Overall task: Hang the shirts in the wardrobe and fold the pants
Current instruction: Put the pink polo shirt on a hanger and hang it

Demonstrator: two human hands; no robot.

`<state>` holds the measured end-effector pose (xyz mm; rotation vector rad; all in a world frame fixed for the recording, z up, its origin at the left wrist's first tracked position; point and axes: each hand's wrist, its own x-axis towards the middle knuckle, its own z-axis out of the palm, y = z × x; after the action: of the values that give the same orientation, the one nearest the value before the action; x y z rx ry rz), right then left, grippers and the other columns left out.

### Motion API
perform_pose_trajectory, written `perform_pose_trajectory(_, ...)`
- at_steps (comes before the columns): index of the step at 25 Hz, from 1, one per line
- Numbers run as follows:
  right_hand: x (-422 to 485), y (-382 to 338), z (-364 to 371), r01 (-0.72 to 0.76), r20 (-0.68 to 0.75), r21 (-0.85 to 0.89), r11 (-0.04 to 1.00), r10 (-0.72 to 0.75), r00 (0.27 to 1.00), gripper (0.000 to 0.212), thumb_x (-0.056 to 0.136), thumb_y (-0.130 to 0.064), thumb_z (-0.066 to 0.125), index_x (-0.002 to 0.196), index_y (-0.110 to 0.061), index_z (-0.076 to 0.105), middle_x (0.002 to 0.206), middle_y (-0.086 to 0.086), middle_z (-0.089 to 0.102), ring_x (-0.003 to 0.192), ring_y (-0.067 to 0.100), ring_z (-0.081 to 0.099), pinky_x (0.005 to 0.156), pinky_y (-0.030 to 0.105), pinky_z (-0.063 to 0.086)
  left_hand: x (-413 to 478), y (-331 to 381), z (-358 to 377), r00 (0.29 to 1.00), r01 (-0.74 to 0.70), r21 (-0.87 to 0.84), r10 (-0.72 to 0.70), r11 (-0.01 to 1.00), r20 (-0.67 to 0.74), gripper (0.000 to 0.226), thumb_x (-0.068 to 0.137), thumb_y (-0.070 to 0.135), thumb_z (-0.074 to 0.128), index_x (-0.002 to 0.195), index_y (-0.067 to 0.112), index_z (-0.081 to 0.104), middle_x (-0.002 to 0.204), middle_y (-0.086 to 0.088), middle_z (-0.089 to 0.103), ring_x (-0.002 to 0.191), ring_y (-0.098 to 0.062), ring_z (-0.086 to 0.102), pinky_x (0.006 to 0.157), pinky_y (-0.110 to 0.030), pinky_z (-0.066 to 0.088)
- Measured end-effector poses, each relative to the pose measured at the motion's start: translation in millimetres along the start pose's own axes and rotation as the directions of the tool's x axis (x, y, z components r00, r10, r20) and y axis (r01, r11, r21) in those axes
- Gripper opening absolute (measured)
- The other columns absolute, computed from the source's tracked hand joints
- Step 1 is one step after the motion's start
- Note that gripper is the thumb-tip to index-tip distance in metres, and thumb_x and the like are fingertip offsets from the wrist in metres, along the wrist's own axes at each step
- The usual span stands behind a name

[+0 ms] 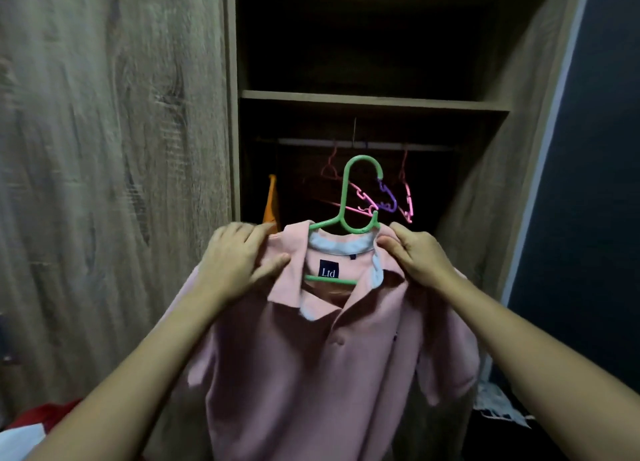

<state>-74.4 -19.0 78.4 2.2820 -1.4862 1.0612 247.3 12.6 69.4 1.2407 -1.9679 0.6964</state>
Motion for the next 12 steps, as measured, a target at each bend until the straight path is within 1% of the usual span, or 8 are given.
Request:
perform_pose_trajectory(1,3.0,-3.7,-1.5,0.012,0.01,0.028,1.0,-0.012,1.0,0.051,0.078,-0.072,0.024,0.075,-0.023,0.038,0.056,-0.002,0.048,0.063,0.027,0.055,0.059,0.041,0.045,4.7,-5.3,-4.4,0.997,0.017,0.012,-0.018,1.0,0.08,0.072,0.081,0.076,0.024,0.091,0.015,0.061,0.082,-0.006,0.068,0.081,-0.031,0.063,0.069,-0.036,0.044)
perform_pose_trajectory(3,7.6,-10.5,-5.6,0.009,0.054,0.086,0.996,-0.014,0.998,0.051,0.081,-0.068,0.022,0.09,-0.027,0.05,0.071,-0.001,0.063,0.075,0.024,0.06,0.066,0.04,0.048,5.4,-15.5,-5.8,0.986,0.119,-0.122,-0.102,0.985,0.134,0.053,0.072,0.077,0.03,0.066,0.027,0.046,0.058,0.003,0.055,0.062,-0.029,0.056,0.056,-0.032,0.036)
perform_pose_trajectory(4,9.0,-8.8,-6.7,-0.012,0.062,0.093,0.996,0.007,0.998,0.046,0.086,-0.064,0.023,0.1,-0.032,0.054,0.085,0.001,0.069,0.084,0.025,0.062,0.069,0.037,0.046,4.4,-22.0,-7.8,0.983,0.165,-0.205,-0.143,0.965,0.115,0.047,0.069,0.075,0.035,0.06,0.029,0.041,0.05,0.005,0.046,0.056,-0.025,0.049,0.053,-0.032,0.033)
perform_pose_trajectory(6,7.1,3.1,-11.9,-0.1,0.071,0.083,0.992,0.094,0.993,0.042,0.095,-0.053,0.027,0.102,-0.031,0.062,0.099,0.004,0.07,0.098,0.028,0.061,0.073,0.033,0.041,1.2,-39.9,-13.6,0.972,0.234,-0.311,-0.224,0.921,0.068,0.043,0.068,0.072,0.044,0.057,0.031,0.041,0.045,0.002,0.039,0.049,-0.014,0.038,0.051,-0.034,0.031)
perform_pose_trajectory(7,2.7,12.5,-14.7,-0.146,0.094,0.095,0.985,0.138,0.986,0.045,0.096,-0.052,0.026,0.104,-0.029,0.064,0.098,0.001,0.07,0.1,0.026,0.061,0.077,0.034,0.043,0.4,-46.6,-16.8,0.967,0.252,-0.341,-0.247,0.906,0.059,0.046,0.067,0.07,0.047,0.058,0.026,0.042,0.046,0.002,0.041,0.047,-0.01,0.034,0.05,-0.035,0.032)
perform_pose_trajectory(9,-8.4,30.4,-16.5,-0.183,0.154,0.158,0.97,0.159,0.975,0.057,0.087,-0.068,0.02,0.112,-0.035,0.058,0.086,-0.006,0.068,0.093,0.021,0.061,0.084,0.038,0.046,-1.4,-56.3,-21.0,0.957,0.284,-0.392,-0.286,0.875,0.055,0.055,0.067,0.067,0.051,0.058,0.014,0.04,0.047,0.002,0.037,0.049,-0.01,0.032,0.051,-0.034,0.031)
perform_pose_trajectory(11,-19.6,39.2,-12.2,-0.146,0.161,0.181,0.973,0.117,0.98,0.07,0.074,-0.082,0.022,0.115,-0.032,0.05,0.083,0.0,0.066,0.082,0.022,0.063,0.075,0.034,0.044,-3.8,-62.9,-25.5,0.951,0.3,-0.414,-0.305,0.859,0.055,0.056,0.068,0.062,0.055,0.055,0.008,0.041,0.048,0.002,0.033,0.05,-0.009,0.031,0.051,-0.032,0.03)
perform_pose_trajectory(12,-22.7,43.2,-9.7,-0.133,0.124,0.18,0.975,0.112,0.986,0.07,0.073,-0.079,0.026,0.115,-0.028,0.049,0.082,0.004,0.065,0.077,0.023,0.063,0.069,0.03,0.04,-5.2,-65.1,-27.3,0.951,0.302,-0.419,-0.302,0.856,0.069,0.052,0.07,0.058,0.057,0.056,0.01,0.045,0.048,0.002,0.036,0.05,-0.008,0.032,0.051,-0.031,0.031)
